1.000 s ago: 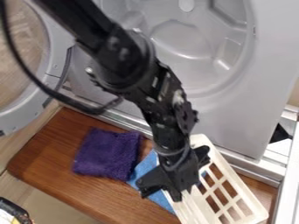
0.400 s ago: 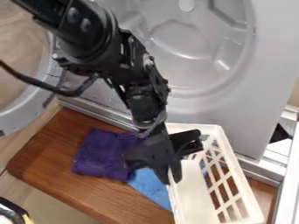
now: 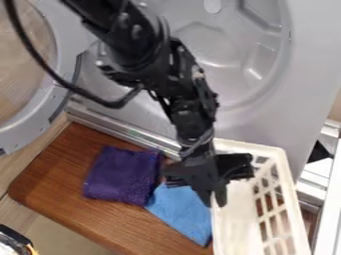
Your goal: Move the white basket to the right side of the table
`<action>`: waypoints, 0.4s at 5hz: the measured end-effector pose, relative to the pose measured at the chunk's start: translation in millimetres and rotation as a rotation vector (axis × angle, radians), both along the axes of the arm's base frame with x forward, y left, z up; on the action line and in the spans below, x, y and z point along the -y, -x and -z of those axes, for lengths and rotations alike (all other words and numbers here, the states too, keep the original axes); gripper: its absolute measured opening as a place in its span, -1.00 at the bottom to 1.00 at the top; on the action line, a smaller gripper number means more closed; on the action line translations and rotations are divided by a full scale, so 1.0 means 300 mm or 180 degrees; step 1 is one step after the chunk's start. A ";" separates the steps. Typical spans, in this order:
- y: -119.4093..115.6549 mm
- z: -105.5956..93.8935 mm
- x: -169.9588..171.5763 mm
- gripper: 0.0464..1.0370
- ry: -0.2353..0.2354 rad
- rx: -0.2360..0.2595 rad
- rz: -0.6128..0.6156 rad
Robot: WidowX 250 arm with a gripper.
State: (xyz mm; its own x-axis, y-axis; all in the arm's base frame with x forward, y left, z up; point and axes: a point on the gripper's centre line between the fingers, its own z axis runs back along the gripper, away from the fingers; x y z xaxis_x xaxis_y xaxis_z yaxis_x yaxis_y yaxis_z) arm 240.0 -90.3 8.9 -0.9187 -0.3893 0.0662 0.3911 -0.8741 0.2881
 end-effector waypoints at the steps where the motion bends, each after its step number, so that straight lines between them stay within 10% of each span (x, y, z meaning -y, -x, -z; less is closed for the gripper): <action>1: 0.001 0.031 0.050 -0.92 -0.0014 0.0014 0.0217; 2: 0.008 0.061 0.076 -0.92 -0.0022 -0.0011 0.0331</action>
